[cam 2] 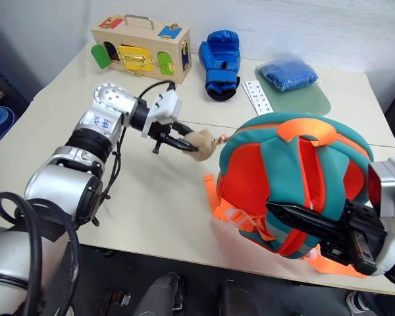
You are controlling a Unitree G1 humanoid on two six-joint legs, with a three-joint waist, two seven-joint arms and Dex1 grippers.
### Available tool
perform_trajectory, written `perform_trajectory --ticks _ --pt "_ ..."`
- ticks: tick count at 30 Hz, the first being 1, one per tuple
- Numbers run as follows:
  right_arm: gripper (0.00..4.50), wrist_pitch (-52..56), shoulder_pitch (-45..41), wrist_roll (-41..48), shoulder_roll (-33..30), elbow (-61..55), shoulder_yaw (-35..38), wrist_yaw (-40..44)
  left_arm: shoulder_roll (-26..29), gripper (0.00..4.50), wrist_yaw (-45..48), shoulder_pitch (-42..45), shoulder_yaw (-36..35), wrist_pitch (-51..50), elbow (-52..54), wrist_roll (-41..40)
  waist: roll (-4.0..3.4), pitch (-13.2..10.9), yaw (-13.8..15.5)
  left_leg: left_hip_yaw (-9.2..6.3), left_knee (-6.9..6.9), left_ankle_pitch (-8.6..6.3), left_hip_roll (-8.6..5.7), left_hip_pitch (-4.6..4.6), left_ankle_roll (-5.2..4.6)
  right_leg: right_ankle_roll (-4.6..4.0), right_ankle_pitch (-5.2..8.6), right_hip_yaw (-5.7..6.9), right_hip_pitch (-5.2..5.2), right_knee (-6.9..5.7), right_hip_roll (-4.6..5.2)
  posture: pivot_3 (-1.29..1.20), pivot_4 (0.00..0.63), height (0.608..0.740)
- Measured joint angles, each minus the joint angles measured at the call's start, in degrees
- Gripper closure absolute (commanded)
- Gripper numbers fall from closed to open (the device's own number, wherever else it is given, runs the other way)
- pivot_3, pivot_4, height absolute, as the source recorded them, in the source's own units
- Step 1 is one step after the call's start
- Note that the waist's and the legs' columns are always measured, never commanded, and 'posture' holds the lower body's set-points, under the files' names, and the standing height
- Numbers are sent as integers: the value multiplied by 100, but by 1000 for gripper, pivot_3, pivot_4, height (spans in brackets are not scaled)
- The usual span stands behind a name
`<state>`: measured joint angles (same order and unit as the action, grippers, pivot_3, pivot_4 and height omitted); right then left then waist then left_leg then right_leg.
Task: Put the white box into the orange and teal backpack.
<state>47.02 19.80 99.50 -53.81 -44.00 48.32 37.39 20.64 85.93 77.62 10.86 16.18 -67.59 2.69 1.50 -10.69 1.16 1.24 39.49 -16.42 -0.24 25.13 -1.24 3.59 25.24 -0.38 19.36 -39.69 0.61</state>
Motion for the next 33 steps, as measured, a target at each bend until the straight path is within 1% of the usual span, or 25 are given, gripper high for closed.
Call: perform_trajectory --ticks 4,9,12,14,20,23,26,28,30,31,32,33 --pt "4500 -42 22 -213 50 -1 -18 95 -70 3399 -16 -353 145 145 344 56 0 0 11 0 1 0 0 -3 0 0 0 1 -3 0 -1 0 150 740" --pt "4500 -88 14 -529 89 1 -122 201 -363 3399 -504 -538 334 216 452 249 0 0 17 1 5 -1 -1 -2 -1 0 0 1 -6 -1 -1 0 150 740" --pt "4500 -92 4 -724 90 24 -242 296 -277 3399 -976 -472 588 475 333 658 0 0 0 2 4 -1 0 -4 -1 0 0 0 -3 -4 -5 0 150 740" --pt "4500 -95 34 -937 95 31 -297 380 -174 3399 -1075 -366 603 516 161 761 0 0 1 2 4 -1 0 -3 -1 0 0 1 -2 -8 -5 0 150 740" --pt "4500 -187 6 -1176 145 108 -308 568 -36 3399 -819 -99 507 450 -30 717 0 0 21 1 5 -1 -1 -1 -1 0 0 1 -1 -6 0 0 150 740" --pt "4500 -206 74 -1326 155 120 -312 669 13 3399 -367 -63 355 305 -5 558 -1 1 13 1 3 0 -1 -5 0 0 0 1 -1 -8 -1 0 150 740" --pt "4500 -319 3 -1611 256 114 -466 641 -240 3399 1 -505 278 -24 359 322 -3 2 15 0 6 0 -1 -7 0 0 0 0 -3 -9 3 0 150 740" --pt "4500 -399 -99 -1826 295 81 -599 555 -432 3399 2 -829 267 -224 621 212 -3 2 14 -1 9 0 -1 -3 0 0 0 0 -1 -9 4 0 150 740" --pt "4500 -562 -195 -2245 350 -19 -772 407 -595 3399 -2 -1206 259 -502 1033 68 -3 2 9 -4 9 0 -1 3 0 0 0 1 4 -9 3 0 150 740" --pt "4500 -622 -234 -2490 371 -75 -838 325 -588 3399 -12 -1320 238 -672 1255 8 -4 3 2 -3 9 0 -1 2 0 0 0 1 4 -10 3 0 150 740" --pt "4500 -716 -247 -2889 372 -108 -971 222 -563 3121 -59 -1446 151 -988 1580 -79 -5 3 2 -3 9 1 -1 1 1 0 0 1 4 -13 1 0 150 740" --pt "4184 -735 -212 -3140 372 -131 -1031 187 -531 2806 -111 -1545 80 -1242 1823 -170 -7 4 2 -3 9 1 -1 0 1 0 0 1 4 -15 1 0 150 740"
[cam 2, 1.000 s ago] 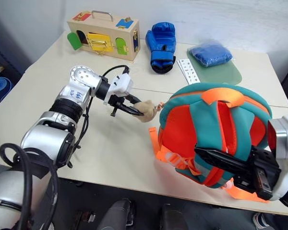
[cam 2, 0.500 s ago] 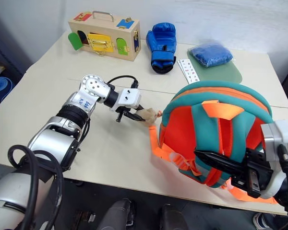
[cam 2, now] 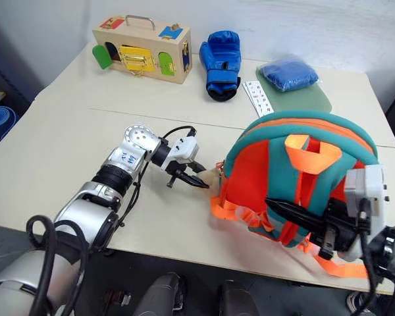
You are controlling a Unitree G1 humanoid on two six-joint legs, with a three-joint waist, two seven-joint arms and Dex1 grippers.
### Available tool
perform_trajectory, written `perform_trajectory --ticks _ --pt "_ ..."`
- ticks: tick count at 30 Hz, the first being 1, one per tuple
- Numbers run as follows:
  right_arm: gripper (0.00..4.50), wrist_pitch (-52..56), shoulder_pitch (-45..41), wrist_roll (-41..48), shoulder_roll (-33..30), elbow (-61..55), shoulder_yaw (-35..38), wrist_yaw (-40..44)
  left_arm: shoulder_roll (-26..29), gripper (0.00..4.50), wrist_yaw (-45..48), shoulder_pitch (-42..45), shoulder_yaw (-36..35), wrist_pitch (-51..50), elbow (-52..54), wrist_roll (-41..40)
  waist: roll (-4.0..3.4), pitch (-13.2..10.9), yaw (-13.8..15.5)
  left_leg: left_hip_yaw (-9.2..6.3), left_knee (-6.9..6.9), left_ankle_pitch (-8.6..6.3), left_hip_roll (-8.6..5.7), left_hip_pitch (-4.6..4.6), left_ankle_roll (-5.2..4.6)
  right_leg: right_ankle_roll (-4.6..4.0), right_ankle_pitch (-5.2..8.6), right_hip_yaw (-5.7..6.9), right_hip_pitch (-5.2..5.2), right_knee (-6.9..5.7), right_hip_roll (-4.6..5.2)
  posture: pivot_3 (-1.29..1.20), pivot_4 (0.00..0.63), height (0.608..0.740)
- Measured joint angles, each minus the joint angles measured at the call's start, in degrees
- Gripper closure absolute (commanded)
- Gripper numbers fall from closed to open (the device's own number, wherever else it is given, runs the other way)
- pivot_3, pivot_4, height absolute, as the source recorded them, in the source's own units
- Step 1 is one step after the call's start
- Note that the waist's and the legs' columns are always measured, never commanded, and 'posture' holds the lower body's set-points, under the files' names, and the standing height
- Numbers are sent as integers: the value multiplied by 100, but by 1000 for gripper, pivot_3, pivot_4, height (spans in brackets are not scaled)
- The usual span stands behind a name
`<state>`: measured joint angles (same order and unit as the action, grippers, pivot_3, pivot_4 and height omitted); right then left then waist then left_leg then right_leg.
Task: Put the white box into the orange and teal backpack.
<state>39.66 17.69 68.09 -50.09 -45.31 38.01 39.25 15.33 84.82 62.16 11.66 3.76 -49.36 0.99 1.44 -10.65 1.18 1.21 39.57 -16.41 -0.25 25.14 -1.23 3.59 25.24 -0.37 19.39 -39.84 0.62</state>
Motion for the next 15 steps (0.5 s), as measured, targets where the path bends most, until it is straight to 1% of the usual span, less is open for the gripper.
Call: perform_trajectory --ticks 1,3,7,9,10,11,13,15 --pt "3842 -22 110 -141 -1 -22 -15 26 51 2583 -13 -69 -39 -227 180 -101 0 0 2 0 0 0 0 0 0 0 0 0 0 -1 0 0 150 740" --pt "3205 -28 590 -271 -61 -178 193 363 296 1935 66 -244 -184 -884 663 -402 -1 1 4 0 -4 0 0 1 0 0 0 0 0 0 -3 0 150 740" --pt "1836 71 1589 -287 -87 -231 1250 1187 1105 729 113 -512 -557 -1925 1546 -891 -5 3 -11 1 -17 4 0 -8 5 0 0 -2 -6 6 -5 0 150 740" --pt "1238 81 1950 -283 -79 -91 1917 1623 1420 165 118 -650 -690 -2335 1972 -1160 -5 2 4 -1 -17 4 0 -32 4 0 0 0 -35 19 -3 0 150 740" --pt "852 108 2226 -284 -68 87 2361 1913 1690 0 119 -760 -760 -2588 2223 -1340 -7 2 1 -1 -26 3 -1 -50 3 0 0 -2 -54 30 -2 0 150 740" --pt "585 158 2407 -280 -53 273 2674 2118 1876 0 120 -821 -845 -2785 2371 -1479 -5 1 -4 -2 -43 2 -1 -85 1 0 0 -1 -89 49 -1 0 150 740" --pt "30 261 2829 -266 -15 778 3364 2606 2389 0 123 -893 -1026 -3208 2721 -1790 -5 1 -7 -3 -57 1 -1 -103 -1 -1 0 -1 -108 89 -1 0 150 740" --pt "30 317 3181 -279 0 1214 3868 3071 2829 0 124 -958 -1144 -3497 3060 -2082 -7 2 -7 -4 -62 0 -1 -104 -2 -1 0 -1 -109 96 1 0 150 740"
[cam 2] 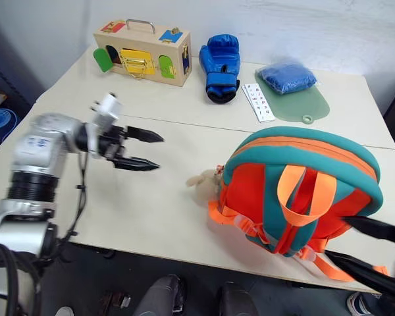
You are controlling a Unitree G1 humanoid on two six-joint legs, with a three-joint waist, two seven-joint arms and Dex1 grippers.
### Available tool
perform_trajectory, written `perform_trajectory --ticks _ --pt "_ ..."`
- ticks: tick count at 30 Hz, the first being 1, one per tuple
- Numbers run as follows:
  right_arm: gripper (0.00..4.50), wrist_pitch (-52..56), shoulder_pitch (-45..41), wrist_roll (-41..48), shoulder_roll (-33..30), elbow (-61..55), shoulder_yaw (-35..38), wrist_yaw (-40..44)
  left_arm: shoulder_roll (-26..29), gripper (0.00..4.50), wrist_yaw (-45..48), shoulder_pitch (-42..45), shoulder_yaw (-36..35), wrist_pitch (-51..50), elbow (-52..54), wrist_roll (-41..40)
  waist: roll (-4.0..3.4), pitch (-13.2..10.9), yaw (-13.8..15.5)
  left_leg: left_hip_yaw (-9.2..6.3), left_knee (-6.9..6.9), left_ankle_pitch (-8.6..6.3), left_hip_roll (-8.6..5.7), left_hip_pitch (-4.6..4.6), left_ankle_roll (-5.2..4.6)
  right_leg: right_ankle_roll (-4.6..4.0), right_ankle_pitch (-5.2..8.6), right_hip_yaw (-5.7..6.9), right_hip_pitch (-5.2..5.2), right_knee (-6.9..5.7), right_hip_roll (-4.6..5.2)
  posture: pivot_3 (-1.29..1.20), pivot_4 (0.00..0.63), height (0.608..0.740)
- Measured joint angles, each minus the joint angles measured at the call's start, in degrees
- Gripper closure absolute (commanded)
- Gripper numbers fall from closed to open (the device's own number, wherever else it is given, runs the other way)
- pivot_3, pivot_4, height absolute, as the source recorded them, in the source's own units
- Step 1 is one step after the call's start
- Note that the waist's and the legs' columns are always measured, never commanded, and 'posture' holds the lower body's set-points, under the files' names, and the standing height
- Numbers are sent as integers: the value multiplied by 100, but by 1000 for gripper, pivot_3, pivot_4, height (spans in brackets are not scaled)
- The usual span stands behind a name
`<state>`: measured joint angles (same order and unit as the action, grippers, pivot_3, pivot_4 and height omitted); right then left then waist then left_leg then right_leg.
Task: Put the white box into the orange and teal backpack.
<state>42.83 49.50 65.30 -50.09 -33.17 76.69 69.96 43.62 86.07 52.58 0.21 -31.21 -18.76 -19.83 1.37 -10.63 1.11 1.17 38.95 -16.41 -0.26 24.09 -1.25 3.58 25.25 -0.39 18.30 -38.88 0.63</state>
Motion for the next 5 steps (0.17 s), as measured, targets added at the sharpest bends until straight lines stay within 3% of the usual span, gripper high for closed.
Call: perform_trajectory --ticks 5 --pt "30 90 360 14 -26 995 941 668 657 0 -4 -37 -298 -404 285 -563 -1 0 -3 -2 -8 -8 0 -15 -14 0 0 1 -18 14 2 0 150 740"
